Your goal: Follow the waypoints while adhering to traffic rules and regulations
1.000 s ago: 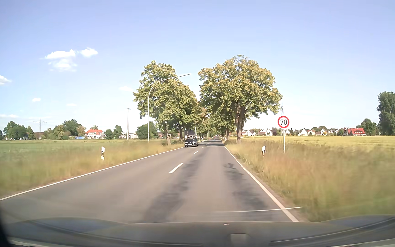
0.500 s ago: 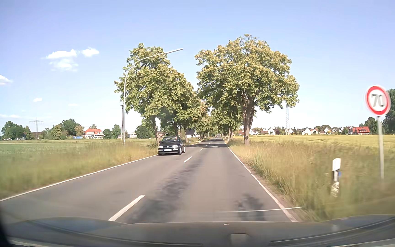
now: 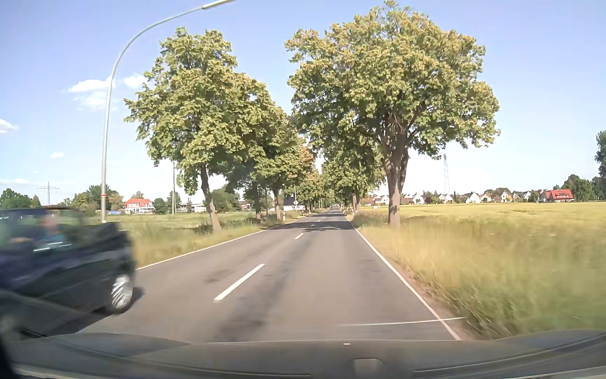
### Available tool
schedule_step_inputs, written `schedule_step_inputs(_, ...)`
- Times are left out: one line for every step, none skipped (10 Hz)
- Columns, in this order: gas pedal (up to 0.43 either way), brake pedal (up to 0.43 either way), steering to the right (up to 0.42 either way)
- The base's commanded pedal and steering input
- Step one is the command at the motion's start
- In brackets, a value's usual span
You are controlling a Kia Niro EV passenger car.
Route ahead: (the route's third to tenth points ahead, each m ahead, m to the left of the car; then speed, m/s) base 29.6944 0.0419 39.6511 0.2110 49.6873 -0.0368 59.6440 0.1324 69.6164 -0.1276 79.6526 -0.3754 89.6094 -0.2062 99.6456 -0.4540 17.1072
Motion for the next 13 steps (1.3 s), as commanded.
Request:
schedule_step_inputs(0.28, 0.006, 0.004)
schedule_step_inputs(0.28, 0.006, 0.005)
schedule_step_inputs(0.26, 0.006, 0.005)
schedule_step_inputs(0.248, 0.006, 0.004)
schedule_step_inputs(0.24, 0.006, 0.004)
schedule_step_inputs(0.24, 0.006, 0.005)
schedule_step_inputs(0.24, 0.006, 0.005)
schedule_step_inputs(0.24, 0.006, 0.005)
schedule_step_inputs(0.24, 0.006, 0.005)
schedule_step_inputs(0.24, 0.006, 0.004)
schedule_step_inputs(0.24, 0.006, 0.003)
schedule_step_inputs(0.248, 0.006, 0.003)
schedule_step_inputs(0.248, 0.006, 0.002)
